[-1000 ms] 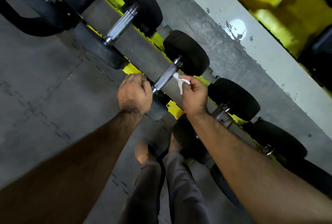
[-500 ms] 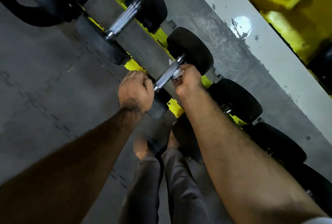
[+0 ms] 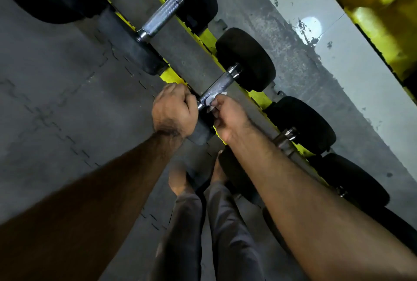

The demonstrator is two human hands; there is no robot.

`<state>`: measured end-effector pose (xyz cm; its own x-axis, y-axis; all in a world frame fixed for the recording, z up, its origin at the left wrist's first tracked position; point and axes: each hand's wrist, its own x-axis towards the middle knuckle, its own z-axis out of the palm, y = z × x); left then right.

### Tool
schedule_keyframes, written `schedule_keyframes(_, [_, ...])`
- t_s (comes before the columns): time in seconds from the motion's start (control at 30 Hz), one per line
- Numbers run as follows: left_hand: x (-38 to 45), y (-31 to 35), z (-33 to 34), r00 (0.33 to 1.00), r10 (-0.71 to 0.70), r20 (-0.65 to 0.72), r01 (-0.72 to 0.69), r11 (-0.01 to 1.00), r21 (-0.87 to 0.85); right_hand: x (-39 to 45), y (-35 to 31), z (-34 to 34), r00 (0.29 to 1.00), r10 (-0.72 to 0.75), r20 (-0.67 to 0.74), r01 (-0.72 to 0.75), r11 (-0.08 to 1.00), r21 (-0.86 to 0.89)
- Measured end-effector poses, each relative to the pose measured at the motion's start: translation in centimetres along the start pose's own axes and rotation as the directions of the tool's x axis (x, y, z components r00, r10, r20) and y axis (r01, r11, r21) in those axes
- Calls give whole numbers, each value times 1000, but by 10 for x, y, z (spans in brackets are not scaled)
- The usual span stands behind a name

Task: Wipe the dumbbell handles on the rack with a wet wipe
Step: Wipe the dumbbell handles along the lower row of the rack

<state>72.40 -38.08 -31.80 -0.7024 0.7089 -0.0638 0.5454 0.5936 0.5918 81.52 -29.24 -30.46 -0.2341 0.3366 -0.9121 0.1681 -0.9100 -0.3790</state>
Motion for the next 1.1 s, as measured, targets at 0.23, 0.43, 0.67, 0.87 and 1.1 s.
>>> schedule_keyframes(0.23, [0, 3, -1, 996, -87, -32, 86, 996, -33, 12, -13, -12, 997, -15, 70, 17, 1000, -14])
schedule_keyframes(0.43, [2, 5, 2, 982, -187, 13, 186, 981, 57, 22, -19, -8, 995, 12, 99, -17, 998, 53])
schedule_keyframes(0.67, [2, 6, 1, 985, -172, 14, 171, 983, 64, 34, -27, -13, 981, 109, 160, -77, 978, -196])
schedule_keyframes(0.87, [1, 6, -1, 986, -169, 4, 169, 985, 37, 34, 2, -11, 961, 109, 253, -70, 985, -157])
schedule_keyframes(1.1, [0, 4, 3, 987, -161, -19, 161, 986, 30, 53, 10, -6, 953, 69, 294, -112, 985, 135])
